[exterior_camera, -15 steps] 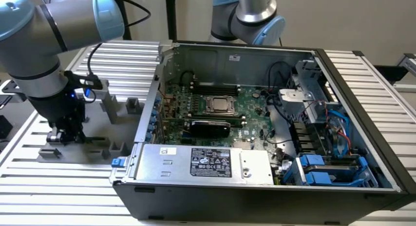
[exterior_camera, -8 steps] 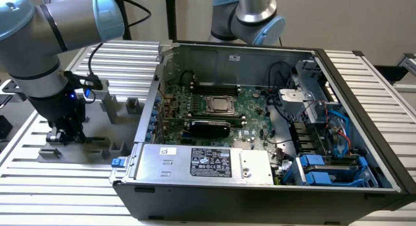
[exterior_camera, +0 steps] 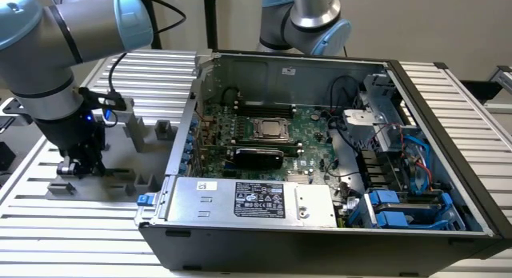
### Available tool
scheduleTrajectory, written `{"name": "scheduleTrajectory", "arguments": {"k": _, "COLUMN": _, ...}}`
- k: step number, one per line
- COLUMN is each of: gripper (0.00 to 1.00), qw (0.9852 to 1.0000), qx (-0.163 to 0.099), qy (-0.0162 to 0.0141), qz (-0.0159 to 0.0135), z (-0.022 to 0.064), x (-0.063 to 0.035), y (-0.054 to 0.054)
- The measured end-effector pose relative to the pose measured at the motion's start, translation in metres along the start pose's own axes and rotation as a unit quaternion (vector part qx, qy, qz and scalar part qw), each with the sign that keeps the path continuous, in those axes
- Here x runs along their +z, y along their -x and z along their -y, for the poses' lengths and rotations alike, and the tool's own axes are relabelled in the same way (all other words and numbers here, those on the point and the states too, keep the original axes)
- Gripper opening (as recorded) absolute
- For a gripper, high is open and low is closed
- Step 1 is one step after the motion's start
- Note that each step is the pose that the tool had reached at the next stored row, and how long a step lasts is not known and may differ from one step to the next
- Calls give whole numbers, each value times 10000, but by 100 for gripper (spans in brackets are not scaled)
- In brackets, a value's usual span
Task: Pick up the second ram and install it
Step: 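Pick up the second ram and move it above second insertion slot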
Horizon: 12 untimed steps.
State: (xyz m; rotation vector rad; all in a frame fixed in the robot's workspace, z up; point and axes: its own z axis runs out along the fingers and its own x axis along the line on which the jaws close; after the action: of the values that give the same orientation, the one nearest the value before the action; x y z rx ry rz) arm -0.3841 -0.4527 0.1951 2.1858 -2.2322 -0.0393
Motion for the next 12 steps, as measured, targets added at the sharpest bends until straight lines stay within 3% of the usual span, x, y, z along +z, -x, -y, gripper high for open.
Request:
{"name": "scheduleTrajectory", "arguments": {"k": 6, "gripper": 0, "qw": 10000, "qx": 0, "qy": 0, "qz": 0, "z": -3, "x": -120, "y": 1}}
{"name": "scheduleTrajectory", "arguments": {"k": 12, "gripper": 0, "qw": 10000, "qx": 0, "qy": 0, "qz": 0, "z": -11, "x": -365, "y": 2}}
